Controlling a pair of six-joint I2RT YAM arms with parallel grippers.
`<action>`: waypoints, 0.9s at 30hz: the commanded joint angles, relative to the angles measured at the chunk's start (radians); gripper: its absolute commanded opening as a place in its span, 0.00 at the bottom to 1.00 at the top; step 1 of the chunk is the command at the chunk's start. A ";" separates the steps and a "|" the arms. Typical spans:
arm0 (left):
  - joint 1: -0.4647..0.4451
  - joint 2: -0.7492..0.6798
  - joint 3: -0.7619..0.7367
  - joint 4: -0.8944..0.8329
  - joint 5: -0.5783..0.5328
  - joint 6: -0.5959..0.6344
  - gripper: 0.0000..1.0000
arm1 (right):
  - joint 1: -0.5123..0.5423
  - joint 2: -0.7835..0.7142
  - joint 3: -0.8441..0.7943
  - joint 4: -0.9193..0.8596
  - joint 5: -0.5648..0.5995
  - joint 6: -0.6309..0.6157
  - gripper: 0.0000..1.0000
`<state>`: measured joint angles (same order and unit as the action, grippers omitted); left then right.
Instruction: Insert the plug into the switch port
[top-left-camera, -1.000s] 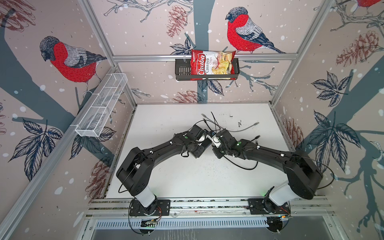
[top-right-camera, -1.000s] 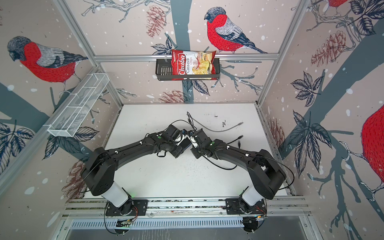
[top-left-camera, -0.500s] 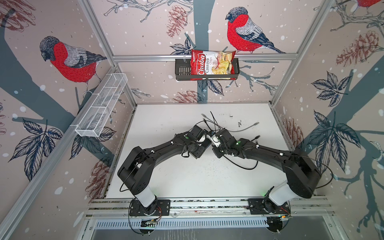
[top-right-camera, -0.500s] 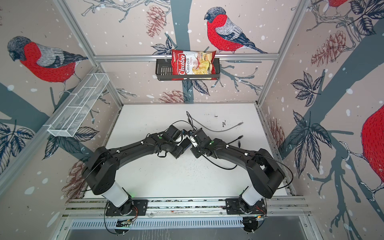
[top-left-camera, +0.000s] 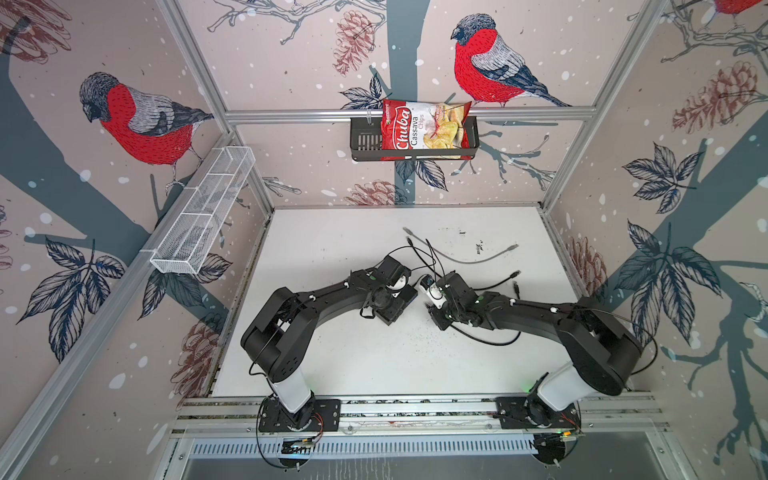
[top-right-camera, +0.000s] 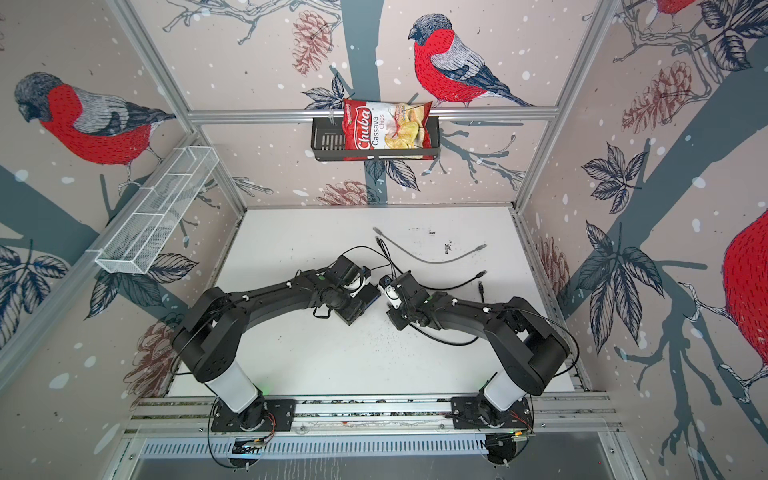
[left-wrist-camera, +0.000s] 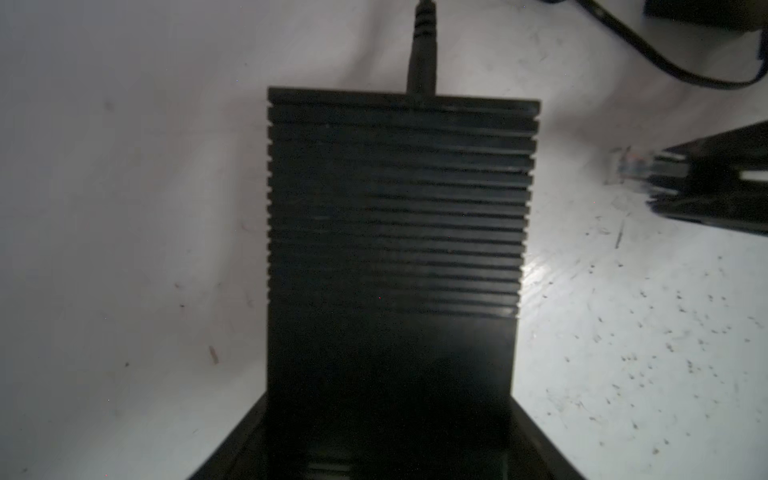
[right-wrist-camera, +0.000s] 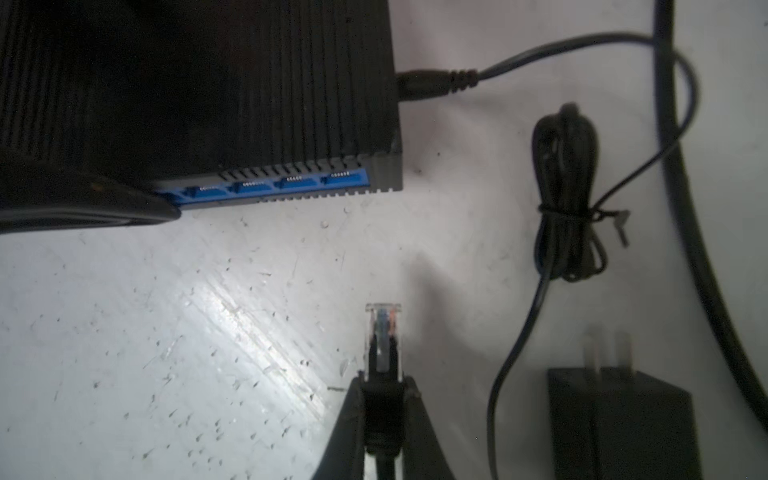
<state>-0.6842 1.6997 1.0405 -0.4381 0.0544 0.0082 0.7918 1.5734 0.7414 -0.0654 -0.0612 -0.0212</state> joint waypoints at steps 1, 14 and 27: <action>0.003 -0.003 -0.007 0.040 0.008 0.001 0.00 | 0.003 -0.003 -0.025 0.090 -0.021 0.015 0.09; 0.004 -0.014 -0.031 0.058 -0.004 0.001 0.00 | 0.015 0.056 -0.010 0.096 -0.031 0.058 0.20; 0.005 -0.021 -0.067 0.082 -0.004 0.006 0.00 | 0.016 0.077 -0.013 0.084 -0.033 0.107 0.28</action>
<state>-0.6827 1.6882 0.9787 -0.3794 0.0513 0.0082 0.8066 1.6482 0.7330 0.0437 -0.0914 0.0593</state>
